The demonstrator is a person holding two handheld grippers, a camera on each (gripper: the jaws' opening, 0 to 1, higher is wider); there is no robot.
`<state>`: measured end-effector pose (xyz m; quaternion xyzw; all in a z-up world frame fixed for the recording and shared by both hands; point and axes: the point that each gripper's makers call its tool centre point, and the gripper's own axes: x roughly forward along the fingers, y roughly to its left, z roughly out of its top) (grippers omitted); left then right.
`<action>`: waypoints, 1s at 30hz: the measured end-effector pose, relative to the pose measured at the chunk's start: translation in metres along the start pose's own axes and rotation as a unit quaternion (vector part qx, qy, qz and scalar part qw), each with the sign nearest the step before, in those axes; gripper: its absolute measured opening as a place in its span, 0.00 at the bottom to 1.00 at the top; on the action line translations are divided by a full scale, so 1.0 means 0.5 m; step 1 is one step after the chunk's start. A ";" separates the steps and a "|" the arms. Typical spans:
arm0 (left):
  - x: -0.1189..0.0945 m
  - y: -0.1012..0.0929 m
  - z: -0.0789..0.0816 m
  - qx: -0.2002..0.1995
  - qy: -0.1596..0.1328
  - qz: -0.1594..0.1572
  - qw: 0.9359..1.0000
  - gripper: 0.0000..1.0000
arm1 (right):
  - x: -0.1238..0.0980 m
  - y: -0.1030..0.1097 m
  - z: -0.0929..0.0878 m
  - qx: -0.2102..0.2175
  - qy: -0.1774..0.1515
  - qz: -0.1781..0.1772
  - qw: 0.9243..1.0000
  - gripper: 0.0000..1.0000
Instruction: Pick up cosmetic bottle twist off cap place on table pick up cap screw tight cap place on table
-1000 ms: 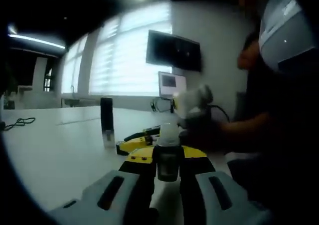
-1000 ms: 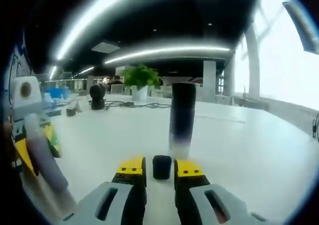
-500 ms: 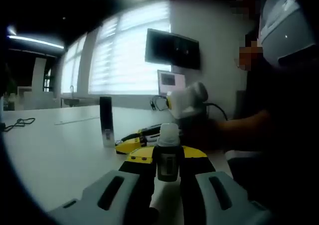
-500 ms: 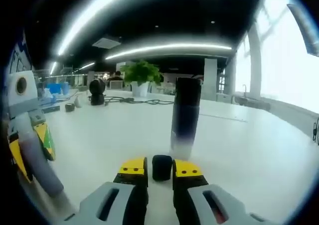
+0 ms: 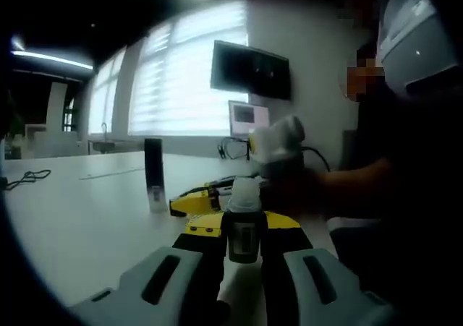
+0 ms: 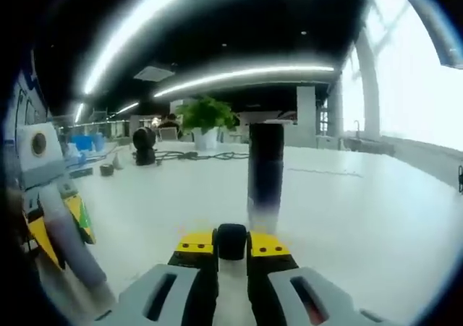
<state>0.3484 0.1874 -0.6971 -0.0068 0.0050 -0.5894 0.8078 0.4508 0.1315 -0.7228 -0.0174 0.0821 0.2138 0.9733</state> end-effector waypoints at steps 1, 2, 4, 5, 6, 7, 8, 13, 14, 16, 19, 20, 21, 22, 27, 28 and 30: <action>0.000 -0.001 0.000 0.000 0.000 -0.001 1.000 0.09 | -0.006 0.000 0.009 0.003 -0.008 0.005 1.000 0.08; 0.000 -0.002 0.000 0.000 0.000 -0.002 1.000 0.09 | -0.012 0.000 0.019 0.005 -0.016 0.012 1.000 0.08; 0.000 -0.004 0.001 -0.001 -0.002 -0.006 1.000 0.09 | -0.028 0.004 0.041 0.009 -0.029 0.031 0.999 0.08; 0.000 -0.005 0.001 -0.001 -0.002 -0.006 1.000 0.09 | -0.035 0.010 0.053 0.012 -0.039 0.045 0.998 0.08; 0.000 -0.005 0.001 -0.001 -0.001 -0.007 1.000 0.09 | -0.043 0.010 0.060 0.016 -0.043 0.051 0.998 0.08; 0.001 -0.005 0.000 -0.001 -0.001 -0.007 1.000 0.09 | -0.048 0.010 0.065 0.016 -0.044 0.057 0.997 0.08; 0.001 -0.006 0.000 -0.001 0.000 -0.008 1.000 0.09 | -0.054 0.015 0.072 0.019 -0.049 0.069 0.996 0.08; 0.002 -0.014 -0.005 0.006 0.006 -0.018 1.000 0.09 | -0.078 0.036 0.090 0.023 -0.059 0.115 0.991 0.08; 0.002 -0.016 -0.007 0.008 0.008 -0.020 1.000 0.09 | -0.083 0.040 0.095 0.026 -0.063 0.123 0.990 0.08; 0.003 -0.018 -0.009 0.010 0.011 -0.023 1.000 0.09 | -0.098 0.058 0.111 0.036 -0.076 0.157 0.984 0.08; 0.002 -0.017 -0.010 0.009 0.011 -0.023 1.000 0.09 | -0.123 0.090 0.128 0.025 -0.088 0.214 0.973 0.08; 0.002 -0.016 -0.010 0.008 0.012 -0.023 1.000 0.09 | -0.133 0.103 0.134 0.018 -0.093 0.236 0.967 0.08; 0.001 -0.017 -0.009 0.006 0.011 -0.025 1.000 0.09 | -0.139 0.109 0.138 0.014 -0.096 0.245 0.965 0.08; 0.001 -0.019 -0.009 0.005 0.011 -0.028 1.000 0.09 | -0.145 0.116 0.141 0.011 -0.095 0.257 0.962 0.08; 0.001 -0.027 -0.013 0.003 0.017 -0.040 0.999 0.09 | -0.173 0.157 0.151 -0.020 -0.094 0.322 0.942 0.08; 0.001 -0.027 -0.014 0.002 0.018 -0.042 0.999 0.09 | -0.175 0.161 0.151 -0.022 -0.092 0.329 0.939 0.08; 0.001 -0.027 -0.016 0.002 0.020 -0.043 0.999 0.09 | -0.177 0.168 0.155 -0.023 -0.094 0.340 0.935 0.08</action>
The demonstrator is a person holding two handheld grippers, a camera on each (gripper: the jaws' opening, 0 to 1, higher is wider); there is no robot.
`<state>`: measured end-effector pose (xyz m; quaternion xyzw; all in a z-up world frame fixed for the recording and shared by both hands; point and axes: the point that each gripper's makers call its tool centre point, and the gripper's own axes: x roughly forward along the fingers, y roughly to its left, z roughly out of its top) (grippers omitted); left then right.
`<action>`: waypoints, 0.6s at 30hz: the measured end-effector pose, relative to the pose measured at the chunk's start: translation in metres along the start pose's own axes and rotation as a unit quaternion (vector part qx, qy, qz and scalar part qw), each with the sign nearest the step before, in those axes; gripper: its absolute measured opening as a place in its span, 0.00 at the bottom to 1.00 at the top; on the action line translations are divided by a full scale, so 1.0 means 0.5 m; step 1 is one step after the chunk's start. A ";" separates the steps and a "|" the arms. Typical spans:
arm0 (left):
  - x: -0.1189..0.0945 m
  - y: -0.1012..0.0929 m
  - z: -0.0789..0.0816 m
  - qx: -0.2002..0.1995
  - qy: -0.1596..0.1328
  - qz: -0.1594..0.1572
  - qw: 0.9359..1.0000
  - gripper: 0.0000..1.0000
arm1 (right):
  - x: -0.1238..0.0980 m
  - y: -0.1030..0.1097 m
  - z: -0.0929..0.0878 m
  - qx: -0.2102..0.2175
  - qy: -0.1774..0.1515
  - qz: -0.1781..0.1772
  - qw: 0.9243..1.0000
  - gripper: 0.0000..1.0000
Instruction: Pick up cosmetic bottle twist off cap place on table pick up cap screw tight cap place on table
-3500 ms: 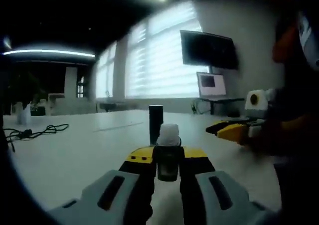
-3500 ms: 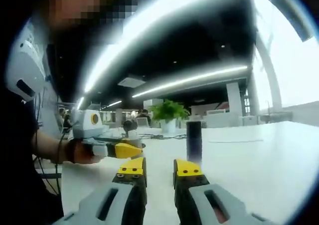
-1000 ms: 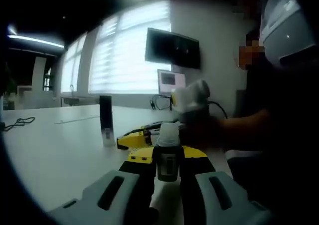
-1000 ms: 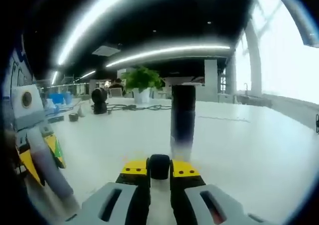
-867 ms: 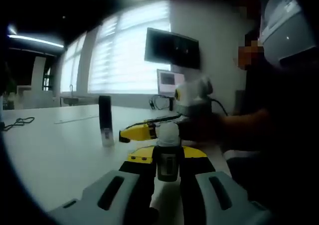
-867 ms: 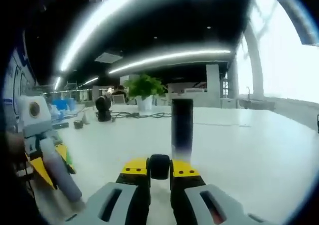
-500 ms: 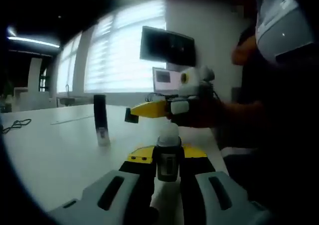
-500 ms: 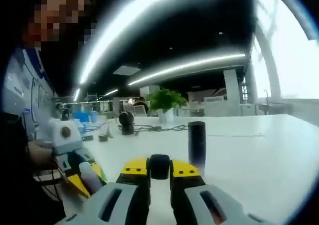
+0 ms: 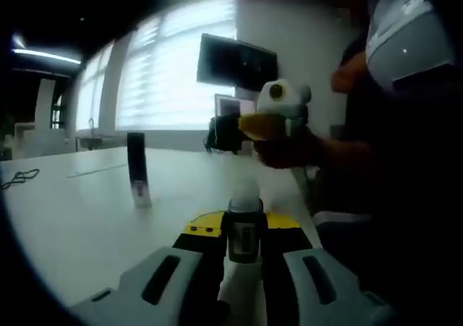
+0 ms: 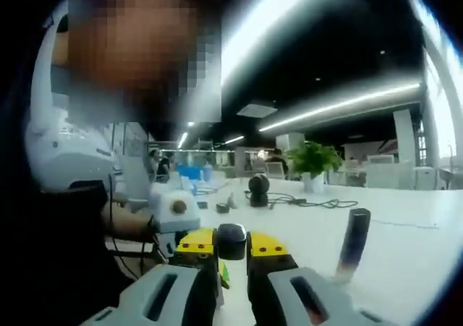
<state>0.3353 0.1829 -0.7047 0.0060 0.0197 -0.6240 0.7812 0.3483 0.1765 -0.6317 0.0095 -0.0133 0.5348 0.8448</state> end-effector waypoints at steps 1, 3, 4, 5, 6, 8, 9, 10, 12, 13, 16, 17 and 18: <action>0.000 0.000 -0.001 0.001 0.001 -0.001 1.000 0.09 | 0.001 0.003 0.001 -0.001 0.001 0.006 1.000 0.08; -0.001 0.000 -0.002 0.012 0.001 -0.001 1.000 0.09 | 0.004 0.012 0.001 -0.006 0.004 0.024 1.000 0.08; -0.001 -0.001 -0.002 0.013 0.001 -0.003 1.000 0.09 | 0.006 0.016 0.001 -0.007 0.006 0.032 0.999 0.08; -0.001 -0.001 -0.003 0.015 0.001 -0.004 1.000 0.09 | 0.009 0.023 -0.002 -0.006 0.011 0.044 0.999 0.08; -0.001 -0.002 -0.003 0.013 0.001 -0.005 1.000 0.09 | 0.010 0.026 -0.004 -0.011 0.015 0.050 0.999 0.08; -0.002 -0.001 -0.001 0.002 0.001 -0.007 1.000 0.09 | 0.016 0.033 -0.011 -0.016 0.028 0.065 0.997 0.08; -0.003 0.000 -0.001 0.000 -0.001 -0.007 1.000 0.09 | 0.019 0.037 -0.015 -0.024 0.033 0.071 0.997 0.08; -0.003 0.001 0.000 -0.001 -0.002 -0.006 1.000 0.09 | 0.021 0.040 -0.017 -0.025 0.037 0.078 0.996 0.08; -0.004 0.001 0.000 -0.004 -0.002 -0.008 1.000 0.09 | 0.025 0.046 -0.020 -0.024 0.045 0.092 0.994 0.08; -0.003 -0.002 0.000 -0.003 -0.002 -0.009 1.000 0.09 | 0.028 0.047 -0.022 -0.026 0.049 0.098 0.994 0.08; -0.002 -0.008 0.000 -0.002 0.000 -0.010 1.000 0.09 | 0.034 0.058 -0.030 -0.032 0.067 0.124 0.989 0.08; -0.002 -0.009 0.000 -0.001 0.000 -0.010 1.000 0.09 | 0.034 0.064 -0.034 -0.033 0.072 0.137 0.987 0.08; -0.002 -0.011 0.001 -0.001 -0.001 -0.011 1.000 0.09 | 0.036 0.065 -0.037 -0.036 0.077 0.141 0.986 0.08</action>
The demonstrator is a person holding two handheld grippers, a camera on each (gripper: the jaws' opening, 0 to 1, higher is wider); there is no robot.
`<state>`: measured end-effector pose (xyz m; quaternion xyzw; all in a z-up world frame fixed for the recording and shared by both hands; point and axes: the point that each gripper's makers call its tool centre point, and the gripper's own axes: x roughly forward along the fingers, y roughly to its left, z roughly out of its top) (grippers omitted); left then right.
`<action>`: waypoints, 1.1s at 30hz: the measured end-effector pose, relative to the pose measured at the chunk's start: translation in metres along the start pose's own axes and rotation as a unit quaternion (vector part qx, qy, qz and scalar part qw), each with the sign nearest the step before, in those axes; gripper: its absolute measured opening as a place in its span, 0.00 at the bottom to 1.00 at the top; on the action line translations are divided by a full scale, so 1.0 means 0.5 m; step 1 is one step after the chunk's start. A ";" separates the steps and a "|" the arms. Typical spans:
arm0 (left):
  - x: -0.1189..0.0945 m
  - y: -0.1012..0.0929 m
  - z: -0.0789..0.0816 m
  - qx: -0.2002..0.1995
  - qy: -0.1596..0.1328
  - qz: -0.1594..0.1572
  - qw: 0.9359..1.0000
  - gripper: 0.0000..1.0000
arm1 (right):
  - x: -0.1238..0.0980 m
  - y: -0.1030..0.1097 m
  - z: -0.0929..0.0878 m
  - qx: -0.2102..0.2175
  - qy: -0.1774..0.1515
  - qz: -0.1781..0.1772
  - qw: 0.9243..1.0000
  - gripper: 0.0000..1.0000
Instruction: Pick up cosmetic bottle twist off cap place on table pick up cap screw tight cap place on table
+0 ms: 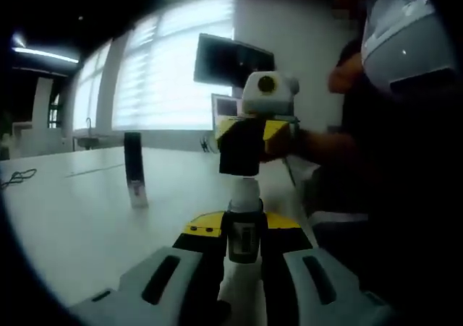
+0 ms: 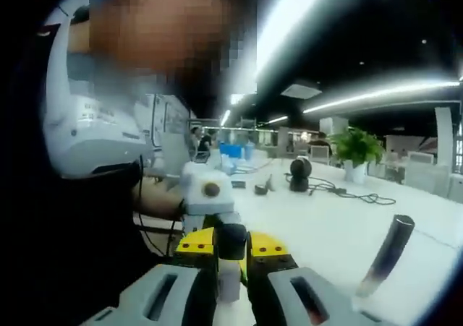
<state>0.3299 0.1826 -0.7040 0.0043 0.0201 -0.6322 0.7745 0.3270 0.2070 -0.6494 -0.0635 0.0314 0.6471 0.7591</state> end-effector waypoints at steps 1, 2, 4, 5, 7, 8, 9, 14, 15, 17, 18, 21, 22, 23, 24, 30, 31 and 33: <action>0.000 -0.001 0.001 0.000 -0.001 -0.001 1.000 0.09 | 0.001 0.000 -0.004 -0.001 0.005 0.006 1.000 0.08; 0.000 -0.003 0.002 0.001 -0.002 0.000 1.000 0.08 | 0.002 0.000 -0.005 -0.001 0.008 0.011 1.000 0.08; 0.001 -0.007 0.002 0.003 -0.002 -0.001 1.000 0.08 | 0.005 0.004 -0.004 -0.001 0.008 0.024 1.000 0.08; 0.001 -0.009 0.004 0.003 -0.003 -0.003 1.000 0.08 | 0.007 0.005 -0.007 -0.003 0.013 0.031 0.999 0.08; 0.001 -0.010 0.004 0.002 -0.003 -0.003 1.000 0.08 | 0.010 0.007 -0.011 -0.007 0.022 0.038 0.999 0.08; 0.001 -0.011 0.004 0.002 -0.003 -0.003 1.000 0.08 | 0.011 0.010 -0.014 -0.005 0.027 0.045 0.999 0.08; 0.001 -0.011 0.005 0.001 -0.004 -0.003 1.000 0.08 | 0.010 0.012 -0.017 -0.010 0.032 0.048 0.998 0.08; 0.003 -0.016 0.005 0.001 -0.003 -0.007 1.000 0.08 | 0.007 0.017 -0.026 -0.008 0.044 0.060 0.997 0.08; 0.003 -0.017 0.004 0.002 -0.002 -0.008 1.000 0.08 | 0.007 0.018 -0.026 -0.010 0.046 0.062 0.997 0.08; 0.003 -0.020 0.003 0.003 0.000 -0.011 1.000 0.08 | 0.007 0.020 -0.027 -0.009 0.052 0.069 0.996 0.08; 0.003 -0.022 0.002 0.007 0.001 -0.014 1.000 0.08 | 0.005 0.023 -0.028 -0.012 0.055 0.075 0.996 0.08; 0.004 -0.032 -0.003 0.015 0.007 -0.025 1.000 0.08 | -0.001 0.025 -0.034 -0.017 0.066 0.094 0.993 0.08; 0.004 -0.034 -0.004 0.016 0.009 -0.029 0.999 0.08 | -0.002 0.028 -0.035 -0.021 0.070 0.101 0.992 0.08; 0.004 -0.038 -0.005 0.013 0.010 -0.034 0.999 0.08 | -0.002 0.030 -0.034 -0.021 0.071 0.105 0.992 0.08; 0.004 -0.040 -0.004 0.011 0.010 -0.037 0.999 0.08 | -0.003 0.032 -0.034 -0.021 0.072 0.110 0.991 0.08; 0.000 -0.033 0.003 -0.001 0.002 -0.034 0.999 0.08 | -0.002 0.023 -0.028 -0.016 0.058 0.096 0.994 0.08; 0.000 -0.029 0.003 0.000 0.002 -0.029 1.000 0.08 | -0.004 0.019 -0.029 -0.015 0.056 0.089 0.994 0.08; 0.000 -0.021 0.002 0.002 0.004 -0.019 1.000 0.08 | -0.009 0.007 -0.031 -0.014 0.053 0.068 0.996 0.08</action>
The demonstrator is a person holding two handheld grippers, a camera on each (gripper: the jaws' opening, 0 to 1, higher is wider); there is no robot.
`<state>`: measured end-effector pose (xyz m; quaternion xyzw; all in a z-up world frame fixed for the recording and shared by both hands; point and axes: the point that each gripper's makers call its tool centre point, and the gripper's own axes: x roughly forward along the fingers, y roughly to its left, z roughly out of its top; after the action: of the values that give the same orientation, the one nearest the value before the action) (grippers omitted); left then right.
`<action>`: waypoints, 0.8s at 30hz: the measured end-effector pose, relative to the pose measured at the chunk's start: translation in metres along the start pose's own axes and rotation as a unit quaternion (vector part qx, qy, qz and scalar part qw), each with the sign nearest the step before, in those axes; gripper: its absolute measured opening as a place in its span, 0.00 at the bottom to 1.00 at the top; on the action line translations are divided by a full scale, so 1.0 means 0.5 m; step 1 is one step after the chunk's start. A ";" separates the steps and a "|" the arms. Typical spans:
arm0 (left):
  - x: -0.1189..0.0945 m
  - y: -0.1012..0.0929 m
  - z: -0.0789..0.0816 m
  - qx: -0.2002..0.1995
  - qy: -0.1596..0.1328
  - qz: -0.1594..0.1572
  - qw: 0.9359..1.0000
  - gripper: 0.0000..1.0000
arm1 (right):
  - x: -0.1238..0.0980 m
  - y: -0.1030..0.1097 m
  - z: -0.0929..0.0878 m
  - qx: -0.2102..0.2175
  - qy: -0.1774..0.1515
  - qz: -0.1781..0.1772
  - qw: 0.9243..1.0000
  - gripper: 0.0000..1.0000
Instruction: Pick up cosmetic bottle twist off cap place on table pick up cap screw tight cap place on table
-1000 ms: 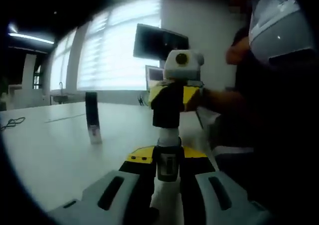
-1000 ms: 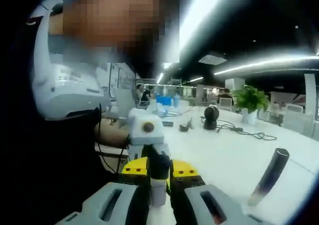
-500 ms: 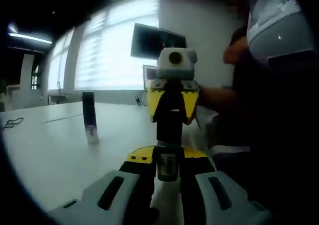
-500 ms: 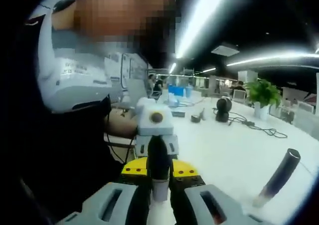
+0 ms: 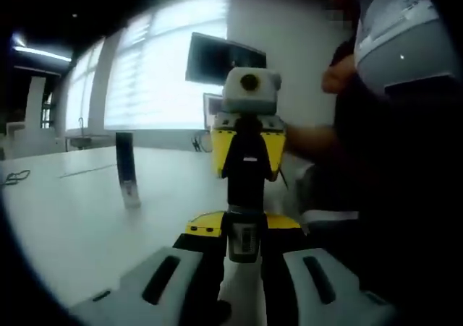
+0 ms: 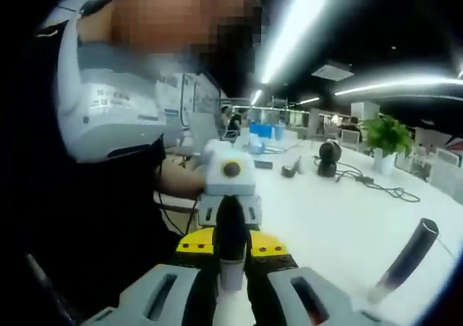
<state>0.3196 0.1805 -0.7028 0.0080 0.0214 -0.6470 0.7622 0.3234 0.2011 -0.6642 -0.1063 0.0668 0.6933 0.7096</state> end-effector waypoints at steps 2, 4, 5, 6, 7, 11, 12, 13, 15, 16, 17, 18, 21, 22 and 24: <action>-0.001 0.005 0.001 0.001 -0.001 0.007 1.000 0.08 | -0.002 -0.007 0.000 0.004 -0.007 -0.020 1.000 0.08; -0.002 0.009 0.003 -0.003 -0.003 0.011 1.000 0.08 | 0.002 -0.008 0.004 0.006 -0.019 -0.040 0.999 0.08; -0.003 0.014 0.004 -0.003 -0.004 0.018 1.000 0.08 | 0.003 -0.011 0.004 0.004 -0.021 -0.053 0.998 0.08; -0.003 0.017 0.004 0.001 -0.004 0.022 1.000 0.08 | 0.004 -0.010 0.004 0.005 -0.023 -0.061 0.998 0.08; -0.003 0.019 0.004 0.002 -0.003 0.026 1.000 0.08 | 0.004 -0.012 0.003 0.005 -0.023 -0.068 0.997 0.08; -0.005 0.031 0.001 0.006 0.003 0.042 0.999 0.08 | 0.008 -0.018 -0.001 0.015 -0.032 -0.101 0.994 0.08; -0.005 0.036 0.002 0.006 0.002 0.051 0.999 0.08 | 0.008 -0.020 -0.001 0.018 -0.036 -0.108 0.993 0.08; -0.005 0.039 0.003 0.006 0.001 0.056 0.998 0.08 | 0.007 -0.025 0.000 0.025 -0.040 -0.117 0.992 0.08; -0.008 0.050 0.007 0.005 -0.004 0.072 0.997 0.08 | 0.005 -0.034 0.002 0.029 -0.047 -0.137 0.989 0.08; -0.009 0.056 0.009 0.003 -0.006 0.080 0.997 0.08 | 0.005 -0.041 0.004 0.036 -0.052 -0.149 0.987 0.08; -0.011 0.060 0.012 0.002 -0.010 0.086 0.996 0.08 | 0.007 -0.043 0.008 0.034 -0.059 -0.157 0.985 0.08; -0.012 0.064 0.015 0.002 -0.013 0.092 0.996 0.08 | 0.008 -0.047 0.011 0.034 -0.065 -0.168 0.983 0.08; -0.016 0.076 0.019 0.006 -0.016 0.110 0.994 0.08 | 0.012 -0.054 0.014 0.040 -0.074 -0.191 0.978 0.08; -0.016 0.078 0.019 0.006 -0.017 0.113 0.993 0.08 | 0.013 -0.056 0.015 0.038 -0.076 -0.199 0.976 0.08; -0.018 0.085 0.025 0.006 -0.021 0.125 0.992 0.08 | 0.011 -0.063 0.021 0.046 -0.084 -0.216 0.972 0.08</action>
<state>0.3601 0.1955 -0.6907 0.0015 0.0003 -0.5470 0.8372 0.3544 0.2085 -0.6537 -0.0268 0.0149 0.5260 0.8500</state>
